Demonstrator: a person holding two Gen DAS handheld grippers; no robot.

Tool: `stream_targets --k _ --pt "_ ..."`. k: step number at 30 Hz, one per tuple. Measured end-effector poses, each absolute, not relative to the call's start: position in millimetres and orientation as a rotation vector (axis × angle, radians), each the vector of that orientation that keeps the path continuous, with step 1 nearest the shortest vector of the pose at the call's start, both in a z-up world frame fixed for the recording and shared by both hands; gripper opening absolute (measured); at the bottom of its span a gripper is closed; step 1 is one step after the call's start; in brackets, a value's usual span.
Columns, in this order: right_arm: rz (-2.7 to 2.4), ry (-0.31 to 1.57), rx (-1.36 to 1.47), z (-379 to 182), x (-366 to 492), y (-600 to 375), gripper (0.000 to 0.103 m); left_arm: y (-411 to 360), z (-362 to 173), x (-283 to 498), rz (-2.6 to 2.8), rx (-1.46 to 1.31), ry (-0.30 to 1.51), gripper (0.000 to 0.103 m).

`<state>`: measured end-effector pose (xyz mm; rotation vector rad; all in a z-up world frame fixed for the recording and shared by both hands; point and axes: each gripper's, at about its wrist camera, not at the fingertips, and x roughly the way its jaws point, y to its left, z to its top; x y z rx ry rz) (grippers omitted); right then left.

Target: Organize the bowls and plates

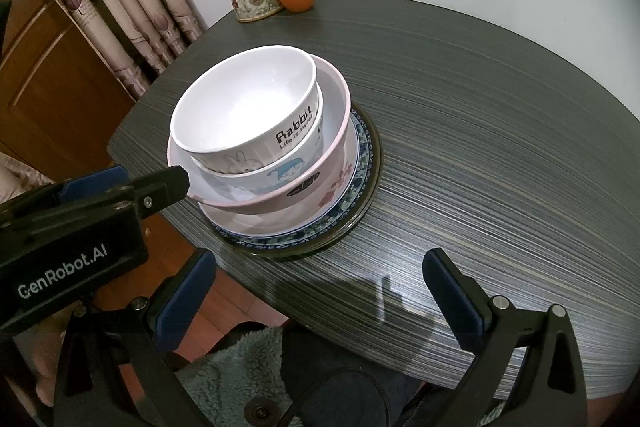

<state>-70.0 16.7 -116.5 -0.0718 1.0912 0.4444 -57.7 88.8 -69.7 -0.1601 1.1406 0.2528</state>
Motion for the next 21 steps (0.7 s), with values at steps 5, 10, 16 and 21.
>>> stream_targets --k 5,10,16,21 --pt "0.446 1.096 -0.077 -118.3 -68.9 16.8 0.102 89.0 -70.9 -56.4 0.252 -0.16 1.144 0.065" --pt "0.447 1.098 -0.08 -119.1 -68.2 16.6 0.102 92.7 -72.7 -54.8 0.255 -0.182 1.158 0.065" --pt "0.445 1.105 -0.081 -121.8 -67.4 15.3 0.102 92.7 -73.6 -55.0 0.241 -0.187 1.154 0.065" --pt "0.443 1.113 -0.081 -124.0 -66.9 14.4 0.102 91.6 -72.8 -55.5 0.233 -0.183 1.146 0.065"
